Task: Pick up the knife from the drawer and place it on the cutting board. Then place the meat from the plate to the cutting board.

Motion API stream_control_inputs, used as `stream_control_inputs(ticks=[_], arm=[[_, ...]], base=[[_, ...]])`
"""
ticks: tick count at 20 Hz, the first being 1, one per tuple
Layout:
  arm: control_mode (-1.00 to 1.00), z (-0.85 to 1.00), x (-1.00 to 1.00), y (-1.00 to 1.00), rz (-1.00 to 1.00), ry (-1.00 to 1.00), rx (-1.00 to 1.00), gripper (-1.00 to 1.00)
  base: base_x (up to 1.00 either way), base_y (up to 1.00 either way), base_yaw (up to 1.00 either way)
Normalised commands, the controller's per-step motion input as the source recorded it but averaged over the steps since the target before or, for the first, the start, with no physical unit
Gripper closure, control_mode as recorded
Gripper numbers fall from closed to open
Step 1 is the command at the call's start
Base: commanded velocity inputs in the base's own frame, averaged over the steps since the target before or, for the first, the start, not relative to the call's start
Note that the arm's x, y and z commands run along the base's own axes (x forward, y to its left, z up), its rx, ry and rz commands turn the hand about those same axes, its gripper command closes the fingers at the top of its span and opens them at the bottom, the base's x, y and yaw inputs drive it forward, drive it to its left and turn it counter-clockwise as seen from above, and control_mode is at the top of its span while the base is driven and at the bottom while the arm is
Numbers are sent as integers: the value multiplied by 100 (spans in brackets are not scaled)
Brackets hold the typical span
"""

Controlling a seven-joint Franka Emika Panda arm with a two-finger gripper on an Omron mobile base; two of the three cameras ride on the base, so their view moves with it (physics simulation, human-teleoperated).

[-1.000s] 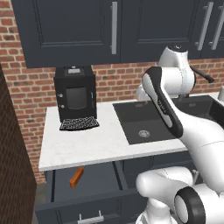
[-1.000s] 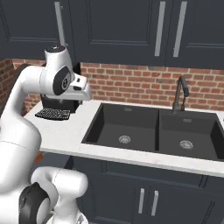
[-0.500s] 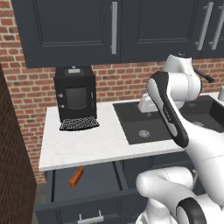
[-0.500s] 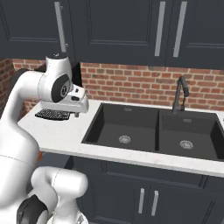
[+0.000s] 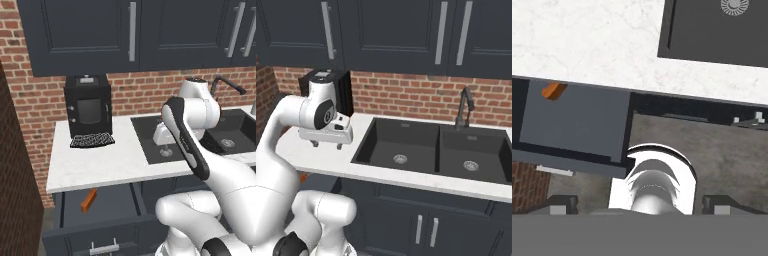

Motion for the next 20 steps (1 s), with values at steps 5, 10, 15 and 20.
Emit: stream_control_inputs(ticks=[5, 10, 15, 20], arm=[[100, 0, 0, 0, 0, 0, 0, -100], [100, 0, 0, 0, 0, 0, 0, -100], [100, 0, 0, 0, 0, 0, 0, -100], [100, 0, 0, 0, 0, 0, 0, -100]], base=[[-38, -3, 47], [-24, -41, 69], [0, -50, 55], [0, -57, 40]])
